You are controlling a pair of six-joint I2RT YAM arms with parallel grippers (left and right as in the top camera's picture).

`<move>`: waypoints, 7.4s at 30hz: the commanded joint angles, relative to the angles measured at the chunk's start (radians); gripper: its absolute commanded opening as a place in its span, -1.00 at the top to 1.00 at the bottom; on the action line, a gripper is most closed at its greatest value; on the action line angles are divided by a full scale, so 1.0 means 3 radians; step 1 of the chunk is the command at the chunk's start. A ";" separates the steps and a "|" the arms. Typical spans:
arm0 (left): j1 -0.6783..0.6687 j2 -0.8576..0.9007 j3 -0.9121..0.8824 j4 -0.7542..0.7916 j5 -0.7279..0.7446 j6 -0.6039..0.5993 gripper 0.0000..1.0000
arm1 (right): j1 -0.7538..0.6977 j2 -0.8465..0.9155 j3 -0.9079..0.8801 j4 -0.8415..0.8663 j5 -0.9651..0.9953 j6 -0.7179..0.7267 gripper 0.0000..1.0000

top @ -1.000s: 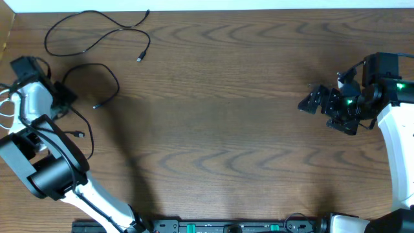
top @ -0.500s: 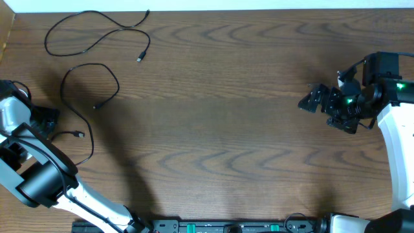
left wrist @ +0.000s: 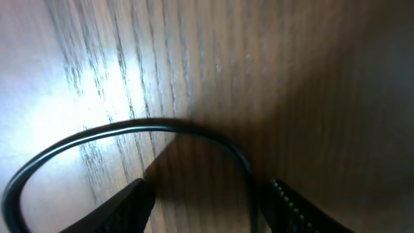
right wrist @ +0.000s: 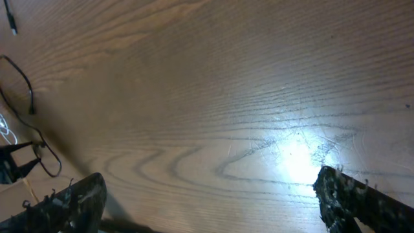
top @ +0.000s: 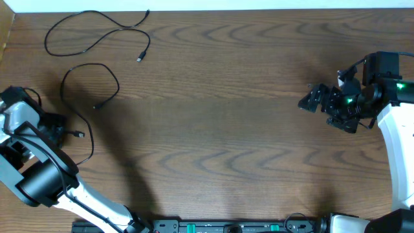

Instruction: Untangle cables

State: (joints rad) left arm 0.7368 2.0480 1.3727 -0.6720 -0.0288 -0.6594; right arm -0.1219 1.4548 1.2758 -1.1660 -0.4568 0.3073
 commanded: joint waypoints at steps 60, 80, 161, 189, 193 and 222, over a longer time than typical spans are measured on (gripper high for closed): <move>-0.1579 -0.0264 -0.0066 0.0899 0.0369 0.2313 -0.39 | 0.0289 0.0001 0.0010 0.0169 -0.0019 0.0005 -0.99; -0.1563 0.0175 -0.0076 0.0753 0.0383 0.3071 -0.10 | 0.0390 0.0001 -0.0003 0.0155 -0.0020 0.0010 -0.98; -0.1968 -0.5206 -0.0100 -0.1823 0.1624 0.1635 -0.90 | 0.0694 -0.3263 -0.0765 -0.0078 0.0917 -0.0028 -0.98; -0.1968 -0.5205 -0.0100 -0.1853 0.1625 0.1635 -0.92 | 0.0694 -0.3432 -0.0838 -0.0715 0.0855 0.0046 -0.98; -0.1968 -0.5205 -0.0100 -0.1853 0.1625 0.1635 -0.92 | 0.0694 -0.3433 -0.0842 -0.0713 0.1036 0.0019 -0.99; -0.1968 -0.5205 -0.0100 -0.1853 0.1625 0.1635 -0.92 | 0.0570 -0.4836 -0.3834 0.3168 0.1228 -0.0617 -0.99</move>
State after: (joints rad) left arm 0.1490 0.4870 1.3457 -1.2301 0.4641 -0.1822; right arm 0.0555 0.0410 0.1925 -0.2646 -0.0971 0.1444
